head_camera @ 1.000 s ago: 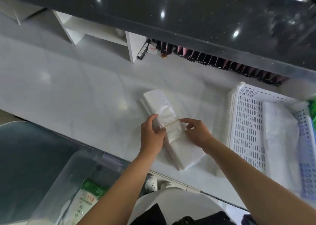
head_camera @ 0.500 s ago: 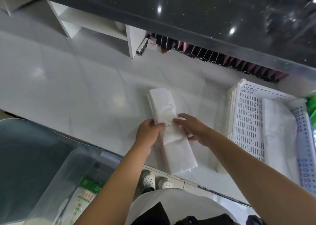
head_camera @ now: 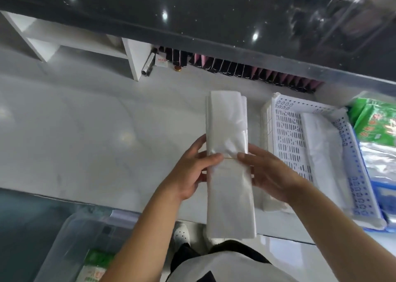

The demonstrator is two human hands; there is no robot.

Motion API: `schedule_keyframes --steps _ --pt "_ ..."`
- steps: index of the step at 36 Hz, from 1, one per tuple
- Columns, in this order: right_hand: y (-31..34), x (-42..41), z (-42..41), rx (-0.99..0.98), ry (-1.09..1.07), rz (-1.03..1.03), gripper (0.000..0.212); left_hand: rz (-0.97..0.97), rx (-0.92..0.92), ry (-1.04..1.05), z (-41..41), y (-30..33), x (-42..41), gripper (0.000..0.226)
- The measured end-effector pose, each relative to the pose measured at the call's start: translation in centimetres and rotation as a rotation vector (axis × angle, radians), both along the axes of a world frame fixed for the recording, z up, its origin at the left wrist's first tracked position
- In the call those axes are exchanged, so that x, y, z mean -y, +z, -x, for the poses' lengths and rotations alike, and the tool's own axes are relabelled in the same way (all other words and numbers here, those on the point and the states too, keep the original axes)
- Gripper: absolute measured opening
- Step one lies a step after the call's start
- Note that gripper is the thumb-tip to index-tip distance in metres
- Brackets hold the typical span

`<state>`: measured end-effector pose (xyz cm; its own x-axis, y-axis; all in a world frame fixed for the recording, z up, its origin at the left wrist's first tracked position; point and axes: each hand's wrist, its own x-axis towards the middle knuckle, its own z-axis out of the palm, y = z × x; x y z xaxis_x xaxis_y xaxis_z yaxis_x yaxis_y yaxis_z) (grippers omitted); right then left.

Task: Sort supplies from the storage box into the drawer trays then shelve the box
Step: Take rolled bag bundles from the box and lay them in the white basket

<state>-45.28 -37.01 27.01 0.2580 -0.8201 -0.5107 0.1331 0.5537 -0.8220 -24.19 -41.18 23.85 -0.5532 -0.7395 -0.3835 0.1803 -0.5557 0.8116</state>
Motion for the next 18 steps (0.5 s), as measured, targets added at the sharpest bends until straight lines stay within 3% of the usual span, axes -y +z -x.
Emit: schedule_keyframes --steps 8,18 --pt "2.2 -3.2 4.1 -0.056 -0.216 0.093 0.04 0.126 -0.006 -0.176 5.2 3.2 0.0 0.053" --pt "3.3 -6.1 11.3 0.115 -0.289 0.12 0.048 0.107 0.019 -0.301 13.4 6.2 -0.8 0.047"
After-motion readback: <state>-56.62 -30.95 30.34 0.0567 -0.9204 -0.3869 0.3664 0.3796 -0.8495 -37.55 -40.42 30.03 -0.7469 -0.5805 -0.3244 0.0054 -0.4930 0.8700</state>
